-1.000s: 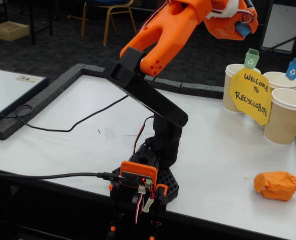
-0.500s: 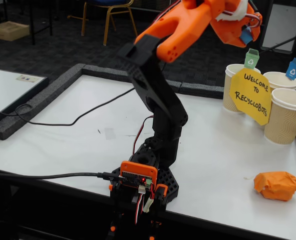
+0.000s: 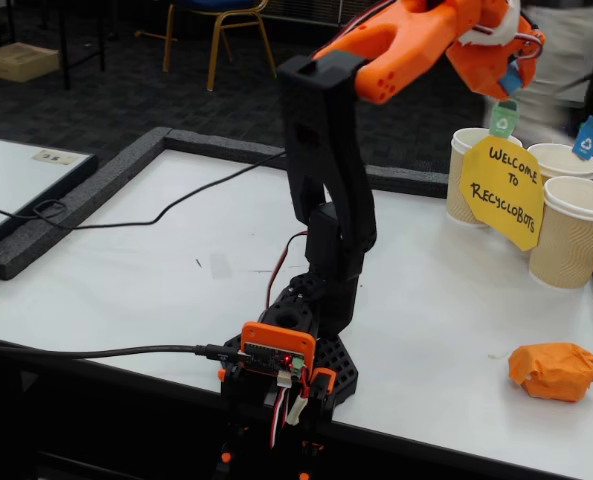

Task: Sort rubbish by color.

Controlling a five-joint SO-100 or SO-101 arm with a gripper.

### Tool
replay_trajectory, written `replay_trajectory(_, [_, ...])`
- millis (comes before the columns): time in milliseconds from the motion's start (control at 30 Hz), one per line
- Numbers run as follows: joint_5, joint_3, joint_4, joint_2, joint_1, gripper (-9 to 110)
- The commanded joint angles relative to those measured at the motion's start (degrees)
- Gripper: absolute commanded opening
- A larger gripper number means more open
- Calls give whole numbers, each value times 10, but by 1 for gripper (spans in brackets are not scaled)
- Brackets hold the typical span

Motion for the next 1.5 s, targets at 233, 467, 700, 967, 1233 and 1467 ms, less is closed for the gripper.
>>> replay_trajectory(233, [-31,-142,-76,-105,44,0])
replay_trajectory(467, [-50,-172,-115,-175,58,0])
replay_trajectory(700, [-67,-216,-150,-235,58,0])
replay_trajectory(967, [-88,-252,-180,-287,67,0])
replay_trajectory(1233, [-95,-250,-202,-300,91,1])
replay_trajectory(1467, [-96,-247,-206,-301,95,5])
